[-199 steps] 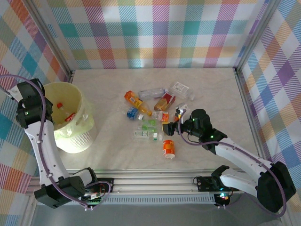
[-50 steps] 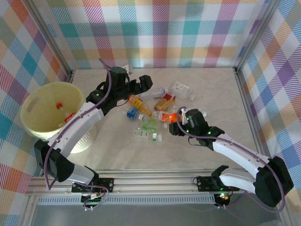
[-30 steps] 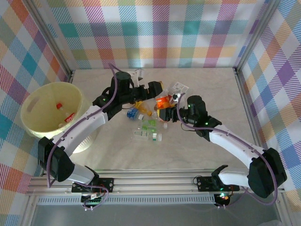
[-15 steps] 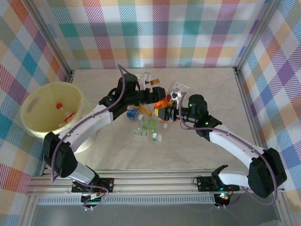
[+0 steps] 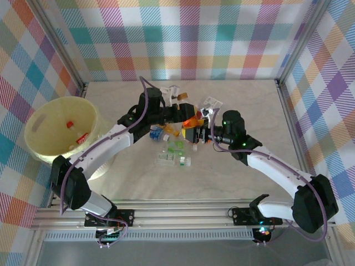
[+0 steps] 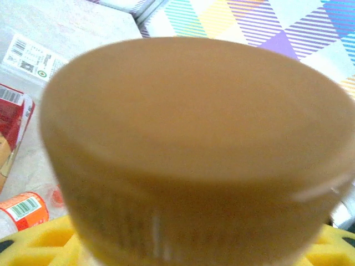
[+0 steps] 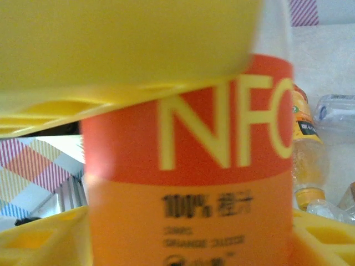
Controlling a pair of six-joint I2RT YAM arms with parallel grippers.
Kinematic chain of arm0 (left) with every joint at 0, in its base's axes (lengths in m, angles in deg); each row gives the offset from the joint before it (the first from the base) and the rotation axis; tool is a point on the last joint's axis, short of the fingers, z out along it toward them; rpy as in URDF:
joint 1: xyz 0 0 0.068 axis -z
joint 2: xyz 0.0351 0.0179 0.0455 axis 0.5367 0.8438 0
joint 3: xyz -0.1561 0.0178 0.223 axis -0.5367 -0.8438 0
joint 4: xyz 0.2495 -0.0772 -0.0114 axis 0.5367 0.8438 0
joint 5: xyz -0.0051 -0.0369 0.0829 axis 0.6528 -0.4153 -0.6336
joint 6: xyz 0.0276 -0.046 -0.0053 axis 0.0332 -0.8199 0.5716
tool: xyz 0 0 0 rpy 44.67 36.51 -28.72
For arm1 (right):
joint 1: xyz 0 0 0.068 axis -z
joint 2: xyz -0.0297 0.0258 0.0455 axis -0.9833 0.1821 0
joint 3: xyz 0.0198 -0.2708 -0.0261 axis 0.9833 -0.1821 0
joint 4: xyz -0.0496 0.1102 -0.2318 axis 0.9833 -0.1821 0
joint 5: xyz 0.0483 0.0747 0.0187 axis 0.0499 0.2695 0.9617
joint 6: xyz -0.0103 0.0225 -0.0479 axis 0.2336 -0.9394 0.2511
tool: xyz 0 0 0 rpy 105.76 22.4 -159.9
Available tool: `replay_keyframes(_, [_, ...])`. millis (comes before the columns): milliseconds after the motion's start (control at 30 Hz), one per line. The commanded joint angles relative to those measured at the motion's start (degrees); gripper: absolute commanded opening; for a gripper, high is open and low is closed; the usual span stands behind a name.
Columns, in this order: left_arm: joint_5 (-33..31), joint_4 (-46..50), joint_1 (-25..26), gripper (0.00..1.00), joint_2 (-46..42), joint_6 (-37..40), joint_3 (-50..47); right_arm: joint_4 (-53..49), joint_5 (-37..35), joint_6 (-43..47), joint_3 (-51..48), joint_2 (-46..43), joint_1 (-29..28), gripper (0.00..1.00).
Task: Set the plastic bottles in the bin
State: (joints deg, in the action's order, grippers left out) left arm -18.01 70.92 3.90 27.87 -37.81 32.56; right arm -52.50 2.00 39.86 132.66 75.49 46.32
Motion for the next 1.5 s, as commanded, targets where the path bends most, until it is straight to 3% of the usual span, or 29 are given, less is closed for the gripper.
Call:
replay_keyframes(0, [-4.9,-1.4,0.6,0.46,-3.4,1.7,-0.3,-4.2,0.8,1.9,3.3,-1.6,-0.2,0.84])
replay_keyframes(133, [-9.6,0.8,0.6,0.46,-5.5,3.3,-0.4,-7.7,-1.9,3.6,2.3,-3.8,-0.2,0.99])
replay_keyframes(467, [-26.5,11.5,0.6,0.46,-11.8,7.4,2.8,-7.5,-15.5,5.3,-2.5,-10.3,-0.2,1.00])
replay_keyframes(767, [-41.4,24.7,0.6,0.46,-19.3,15.3,10.5,-6.7,-18.7,8.5,-3.9,-11.3,-0.2,1.00])
replay_keyframes(967, [-57.8,32.8,0.6,0.46,-23.3,19.7,16.3,-7.5,-19.3,9.3,-3.7,-11.3,-0.2,1.00])
replay_keyframes(1167, [-77.1,33.9,0.0,0.46,-24.8,27.8,17.5,-7.4,-19.3,9.7,-3.8,-10.7,-0.2,1.00])
replay_keyframes(1233, [-80.8,34.9,-2.0,0.47,-24.2,29.7,18.1,-7.2,-19.1,9.6,-3.7,-10.4,-0.2,1.00])
replay_keyframes(1300, [-80.4,37.8,-6.6,0.47,-23.3,28.7,19.1,-7.1,-19.0,9.6,-3.6,-10.0,-0.2,1.00])
replay_keyframes(1467, [-69.1,44.1,-24.4,0.46,-22.7,22.4,19.2,-6.7,-18.1,9.7,-3.3,-9.4,-0.2,1.00])
